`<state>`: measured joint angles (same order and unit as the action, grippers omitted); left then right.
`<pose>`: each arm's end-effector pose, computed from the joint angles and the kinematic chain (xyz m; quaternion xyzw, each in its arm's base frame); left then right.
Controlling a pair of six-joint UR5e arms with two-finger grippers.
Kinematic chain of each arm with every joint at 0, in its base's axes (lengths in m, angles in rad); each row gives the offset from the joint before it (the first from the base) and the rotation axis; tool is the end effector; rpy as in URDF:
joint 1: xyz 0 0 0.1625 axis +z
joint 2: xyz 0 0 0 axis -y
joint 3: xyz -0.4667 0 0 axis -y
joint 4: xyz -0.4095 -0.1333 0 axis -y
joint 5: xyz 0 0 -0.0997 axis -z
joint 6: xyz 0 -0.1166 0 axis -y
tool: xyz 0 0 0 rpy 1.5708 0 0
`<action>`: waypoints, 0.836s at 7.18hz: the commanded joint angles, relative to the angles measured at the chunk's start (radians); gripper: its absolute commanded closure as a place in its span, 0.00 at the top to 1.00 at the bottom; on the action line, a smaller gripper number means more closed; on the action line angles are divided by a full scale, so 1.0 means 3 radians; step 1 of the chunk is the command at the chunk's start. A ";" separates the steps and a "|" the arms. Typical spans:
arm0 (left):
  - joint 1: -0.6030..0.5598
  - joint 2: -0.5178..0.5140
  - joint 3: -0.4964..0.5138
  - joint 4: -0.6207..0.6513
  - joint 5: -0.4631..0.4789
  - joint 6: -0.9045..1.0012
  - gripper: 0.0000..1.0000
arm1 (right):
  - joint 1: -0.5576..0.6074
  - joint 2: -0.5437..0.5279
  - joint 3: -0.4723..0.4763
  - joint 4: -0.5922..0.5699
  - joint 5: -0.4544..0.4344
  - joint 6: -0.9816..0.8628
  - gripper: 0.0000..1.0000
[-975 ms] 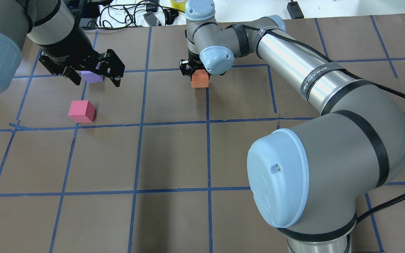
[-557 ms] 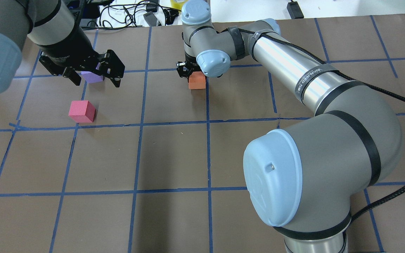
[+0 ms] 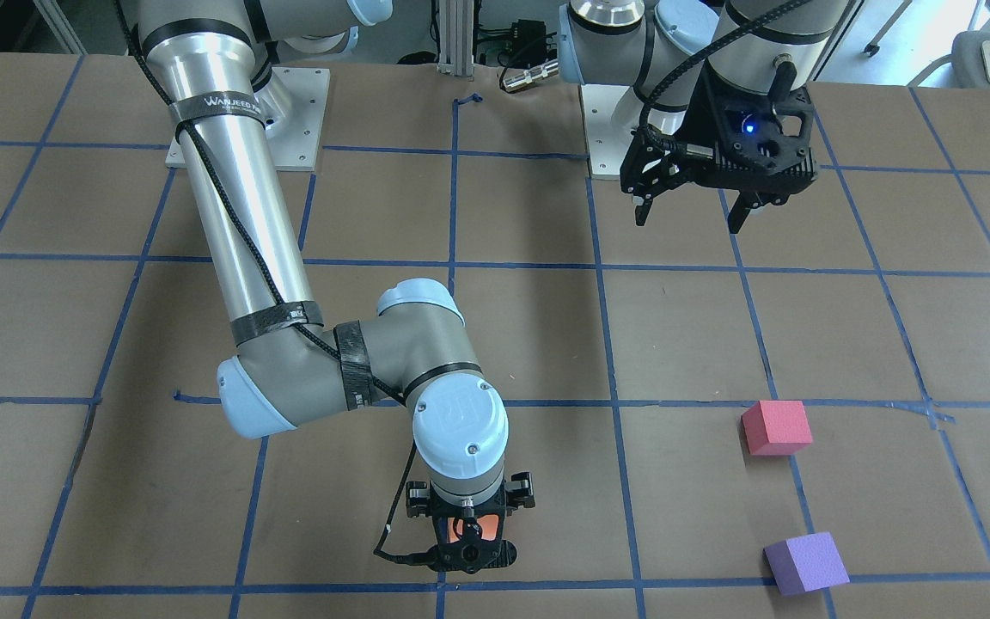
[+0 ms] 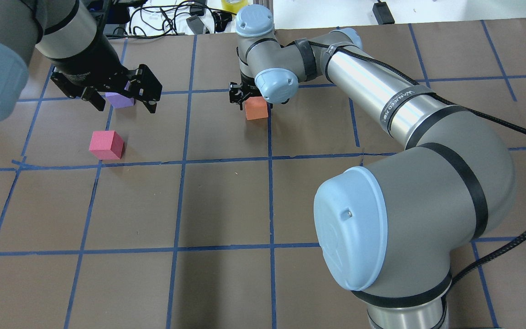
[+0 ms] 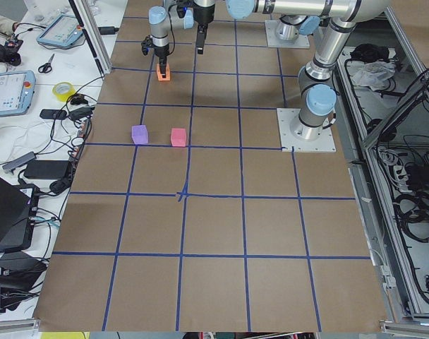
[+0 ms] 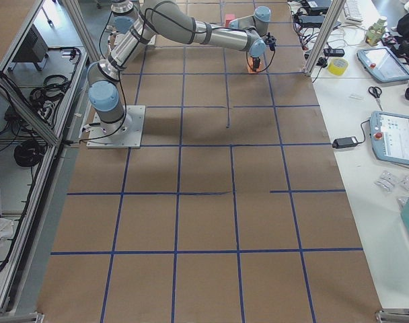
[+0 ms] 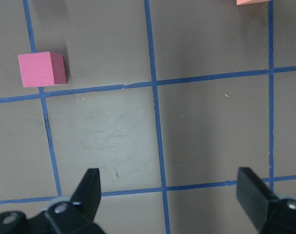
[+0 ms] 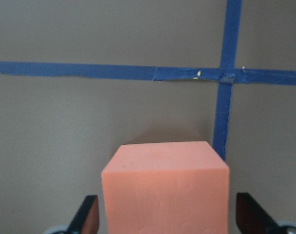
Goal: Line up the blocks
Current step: 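Lower the orange cube and open the right gripper, then raise the right gripper back while the left gripper moves over the orange cube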
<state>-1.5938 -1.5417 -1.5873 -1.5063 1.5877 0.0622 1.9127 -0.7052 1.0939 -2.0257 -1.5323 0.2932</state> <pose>-0.1429 -0.5011 0.5256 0.0422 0.9983 -0.0384 0.0092 0.4120 -0.7466 0.2002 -0.0250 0.9990 -0.0254 0.0286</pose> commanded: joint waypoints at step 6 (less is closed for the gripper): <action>0.0194 -0.0173 -0.0001 0.0421 -0.0015 0.0048 1.00 | -0.0500 -0.1553 0.0289 0.1324 -0.0062 -0.0449 1.00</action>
<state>-1.5617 -1.5699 -1.5874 -1.4583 1.5885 0.0686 1.7922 -1.0544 1.1380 -1.7284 -1.5471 0.2142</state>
